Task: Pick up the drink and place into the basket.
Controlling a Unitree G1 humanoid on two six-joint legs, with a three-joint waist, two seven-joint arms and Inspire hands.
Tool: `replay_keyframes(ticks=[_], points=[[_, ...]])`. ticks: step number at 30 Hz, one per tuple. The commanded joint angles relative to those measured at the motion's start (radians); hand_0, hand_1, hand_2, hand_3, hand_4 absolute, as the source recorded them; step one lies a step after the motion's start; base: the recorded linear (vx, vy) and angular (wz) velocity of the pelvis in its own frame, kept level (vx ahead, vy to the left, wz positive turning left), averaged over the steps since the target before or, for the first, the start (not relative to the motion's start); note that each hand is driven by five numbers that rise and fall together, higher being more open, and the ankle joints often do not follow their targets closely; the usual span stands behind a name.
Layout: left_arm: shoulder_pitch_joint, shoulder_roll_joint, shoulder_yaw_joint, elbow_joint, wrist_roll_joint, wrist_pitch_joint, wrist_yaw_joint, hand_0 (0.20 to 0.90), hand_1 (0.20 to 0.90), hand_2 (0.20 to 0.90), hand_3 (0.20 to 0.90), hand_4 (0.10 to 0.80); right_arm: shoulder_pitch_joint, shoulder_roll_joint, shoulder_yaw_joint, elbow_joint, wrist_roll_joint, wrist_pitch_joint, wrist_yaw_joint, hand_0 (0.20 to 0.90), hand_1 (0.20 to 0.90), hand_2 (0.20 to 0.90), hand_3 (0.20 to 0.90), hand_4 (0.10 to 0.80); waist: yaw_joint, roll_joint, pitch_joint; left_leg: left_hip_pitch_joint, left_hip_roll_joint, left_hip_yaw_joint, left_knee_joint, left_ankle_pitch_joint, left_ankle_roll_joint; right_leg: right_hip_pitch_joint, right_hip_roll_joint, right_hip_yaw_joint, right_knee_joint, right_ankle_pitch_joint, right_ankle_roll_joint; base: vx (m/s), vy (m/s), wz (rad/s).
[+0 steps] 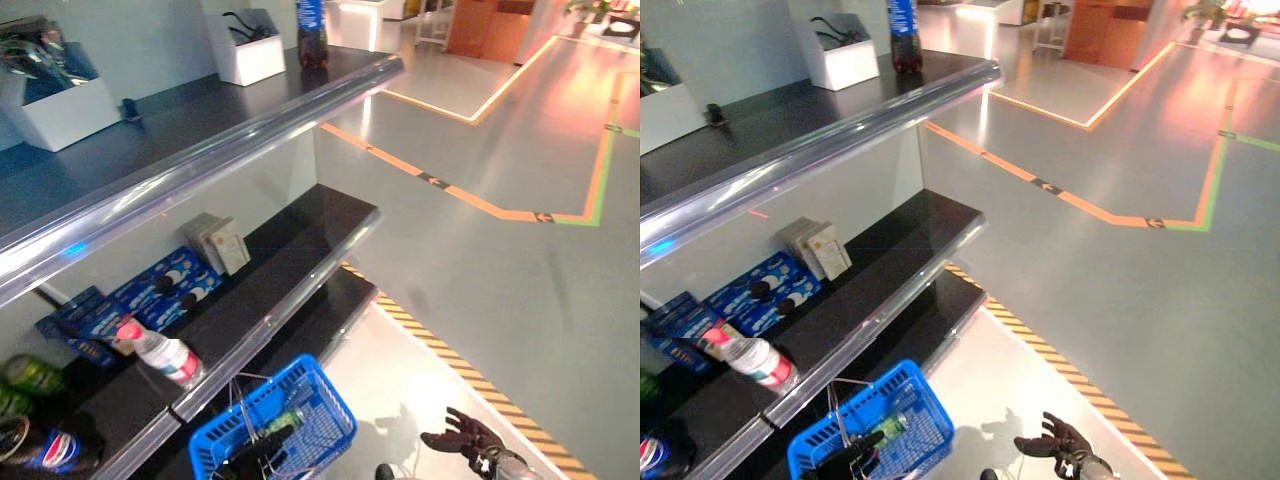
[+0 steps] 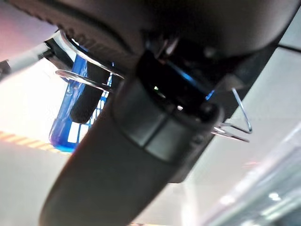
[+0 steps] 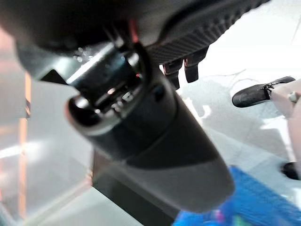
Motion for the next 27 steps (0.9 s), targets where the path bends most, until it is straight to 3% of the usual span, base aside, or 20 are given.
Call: replay_keyframes(ticks=[1, 2, 4, 8, 13, 21, 24, 27], points=[[-0.011, 0.041, 0.003, -0.101, -0.008, -0.022, -0.152, 0.3, 0.3, 0.3, 0.2, 0.1, -0.031, 0.008, 0.008, 0.003, 0.044, -0.047, -0.034, 0.9, 0.9, 0.9, 0.9, 0.8, 0.038, -0.041, -0.022, 0.017, -0.033, 0.292, -0.058, 0.034, 0.03, -0.039, -0.042, -0.098, 0.056, -0.021, 0.005, -0.226, 0.041, 1.77], [-0.027, 0.037, -0.01, -0.11, 0.012, -0.013, -0.156, 0.3, 0.3, 0.3, 0.2, 0.1, -0.032, 0.0, 0.0, 0.002, 0.057, -0.044, -0.053, 0.9, 0.9, 0.9, 0.9, 0.8, 0.028, -0.037, -0.017, 0.005, 0.003, 0.368, -0.074, 0.065, 0.013, -0.03, -0.053, -0.139, 0.045, -0.025, 0.006, -0.246, 0.045, 2.25], [-0.061, 0.026, -0.031, -0.114, 0.021, 0.001, -0.146, 0.3, 0.3, 0.3, 0.2, 0.1, -0.032, -0.017, -0.014, 0.003, 0.068, -0.025, -0.072, 0.9, 0.9, 0.9, 0.9, 0.8, 0.008, -0.037, -0.016, 0.004, 0.049, 0.47, -0.073, 0.086, -0.006, -0.018, -0.074, -0.211, 0.024, -0.022, 0.004, -0.233, 0.074, 1.99], [-0.072, 0.002, -0.032, -0.112, 0.011, -0.01, -0.121, 0.3, 0.3, 0.3, 0.2, 0.1, -0.014, -0.022, -0.034, 0.009, 0.05, -0.024, -0.078, 0.9, 0.9, 0.9, 0.9, 0.8, 0.0, -0.042, -0.028, 0.02, 0.061, 0.504, -0.053, 0.099, -0.027, 0.002, -0.092, -0.285, -0.009, 0.002, 0.011, -0.094, 0.088, 1.57], [-0.051, 0.023, -0.016, -0.09, 0.068, -0.001, -0.139, 0.3, 0.3, 0.3, 0.2, 0.1, 0.012, -0.006, -0.048, 0.01, 0.053, -0.055, -0.077, 0.9, 0.9, 0.9, 0.9, 0.8, -0.004, -0.025, -0.04, 0.056, 0.065, 0.54, -0.124, 0.075, -0.035, 0.025, -0.112, -0.341, 0.001, -0.002, 0.047, 0.012, 0.21, 1.4], [-0.03, 0.052, 0.031, -0.067, 0.059, -0.011, -0.148, 0.3, 0.3, 0.3, 0.2, 0.1, 0.012, 0.026, -0.041, 0.002, 0.013, -0.055, -0.043, 0.9, 0.9, 0.9, 0.9, 0.8, 0.015, -0.031, -0.041, 0.064, 0.014, 0.516, -0.124, 0.033, 0.0, 0.008, -0.176, -0.332, 0.043, 0.028, 0.102, 0.068, 0.209, 0.35], [-0.03, 0.062, 0.028, -0.06, 0.069, -0.011, -0.149, 0.3, 0.3, 0.3, 0.2, 0.1, 0.022, 0.041, -0.035, -0.004, 0.029, -0.065, -0.047, 0.9, 0.9, 0.9, 0.9, 0.8, 0.014, -0.035, -0.038, 0.057, -0.004, 0.503, -0.124, 0.022, 0.017, -0.012, -0.187, -0.311, 0.06, 0.038, 0.111, 0.05, 0.121, 0.26], [-0.024, 0.067, 0.032, -0.062, 0.061, -0.012, -0.168, 0.3, 0.3, 0.3, 0.2, 0.1, 0.024, 0.041, -0.032, -0.014, 0.009, -0.06, -0.037, 0.9, 0.9, 0.9, 0.9, 0.8, 0.017, -0.044, -0.031, 0.046, -0.028, 0.507, -0.124, 0.033, 0.04, -0.03, -0.196, -0.297, 0.066, 0.056, 0.102, 0.062, 0.154, 0.1]])
